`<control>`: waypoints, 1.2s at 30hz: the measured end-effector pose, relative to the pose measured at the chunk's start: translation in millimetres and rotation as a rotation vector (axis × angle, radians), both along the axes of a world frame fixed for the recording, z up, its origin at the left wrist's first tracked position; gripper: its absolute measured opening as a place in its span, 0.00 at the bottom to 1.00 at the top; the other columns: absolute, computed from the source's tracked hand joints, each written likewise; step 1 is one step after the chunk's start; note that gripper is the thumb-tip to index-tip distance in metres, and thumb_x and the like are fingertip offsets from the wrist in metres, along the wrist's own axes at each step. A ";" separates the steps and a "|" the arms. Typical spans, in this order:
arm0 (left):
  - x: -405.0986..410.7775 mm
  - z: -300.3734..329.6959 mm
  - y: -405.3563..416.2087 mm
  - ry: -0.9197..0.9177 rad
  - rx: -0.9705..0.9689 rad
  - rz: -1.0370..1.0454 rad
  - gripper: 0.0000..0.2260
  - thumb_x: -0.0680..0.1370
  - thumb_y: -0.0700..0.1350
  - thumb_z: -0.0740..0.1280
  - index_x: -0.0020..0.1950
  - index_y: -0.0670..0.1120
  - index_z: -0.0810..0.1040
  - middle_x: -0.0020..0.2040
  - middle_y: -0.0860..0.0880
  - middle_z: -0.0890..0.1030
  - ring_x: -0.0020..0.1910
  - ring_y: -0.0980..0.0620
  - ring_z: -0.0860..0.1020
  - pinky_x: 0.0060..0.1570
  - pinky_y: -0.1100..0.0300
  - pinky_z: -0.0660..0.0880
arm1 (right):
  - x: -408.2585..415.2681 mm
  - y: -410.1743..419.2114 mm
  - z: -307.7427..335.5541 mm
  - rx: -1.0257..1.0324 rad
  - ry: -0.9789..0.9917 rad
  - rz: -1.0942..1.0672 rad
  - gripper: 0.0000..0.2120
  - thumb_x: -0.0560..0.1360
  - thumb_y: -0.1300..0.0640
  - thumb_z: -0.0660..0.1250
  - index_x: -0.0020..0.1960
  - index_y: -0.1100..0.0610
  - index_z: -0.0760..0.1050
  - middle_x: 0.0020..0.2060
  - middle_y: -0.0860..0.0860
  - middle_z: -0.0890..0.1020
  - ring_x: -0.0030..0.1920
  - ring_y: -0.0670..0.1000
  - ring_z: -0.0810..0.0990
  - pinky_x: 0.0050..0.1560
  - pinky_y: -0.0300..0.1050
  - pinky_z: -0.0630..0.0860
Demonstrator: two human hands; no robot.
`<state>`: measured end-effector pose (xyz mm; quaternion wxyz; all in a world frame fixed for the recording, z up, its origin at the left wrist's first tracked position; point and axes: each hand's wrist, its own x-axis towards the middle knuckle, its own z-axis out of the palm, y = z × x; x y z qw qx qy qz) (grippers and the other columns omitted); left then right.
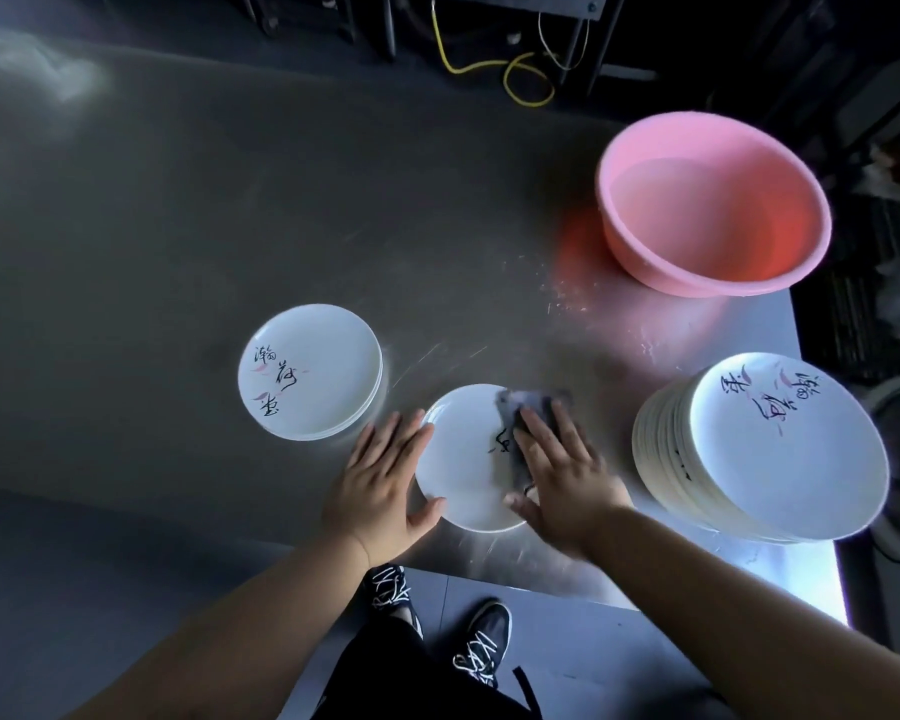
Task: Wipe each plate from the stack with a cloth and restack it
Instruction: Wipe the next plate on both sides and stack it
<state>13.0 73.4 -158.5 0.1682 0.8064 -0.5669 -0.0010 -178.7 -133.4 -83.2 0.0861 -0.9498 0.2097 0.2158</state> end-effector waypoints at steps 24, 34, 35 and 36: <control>-9.0 5.0 1.8 0.053 0.074 0.063 0.40 0.69 0.72 0.68 0.70 0.45 0.72 0.85 0.46 0.59 0.82 0.39 0.61 0.77 0.39 0.61 | -42.1 76.1 4.8 0.269 -0.104 -0.313 0.45 0.80 0.29 0.49 0.86 0.56 0.43 0.84 0.46 0.37 0.83 0.52 0.32 0.81 0.45 0.39; -25.2 2.7 14.2 0.101 -0.076 -0.007 0.13 0.78 0.56 0.67 0.50 0.46 0.79 0.76 0.47 0.75 0.79 0.44 0.67 0.70 0.39 0.72 | -9.9 21.5 1.0 0.198 -0.101 -0.241 0.41 0.82 0.33 0.52 0.86 0.49 0.39 0.84 0.41 0.36 0.84 0.53 0.35 0.81 0.57 0.59; -25.5 2.8 13.8 0.111 -0.083 -0.006 0.13 0.78 0.56 0.68 0.49 0.46 0.79 0.75 0.47 0.75 0.78 0.44 0.68 0.70 0.38 0.72 | -16.4 37.5 1.7 0.203 -0.096 -0.266 0.42 0.81 0.31 0.50 0.86 0.51 0.39 0.84 0.44 0.36 0.84 0.55 0.35 0.82 0.57 0.57; -25.4 2.0 13.5 0.119 -0.092 -0.008 0.13 0.78 0.56 0.68 0.49 0.46 0.79 0.75 0.46 0.76 0.78 0.43 0.68 0.69 0.38 0.72 | -23.9 55.2 3.2 0.217 -0.093 -0.280 0.43 0.80 0.30 0.46 0.86 0.52 0.39 0.84 0.46 0.36 0.84 0.56 0.34 0.83 0.57 0.55</control>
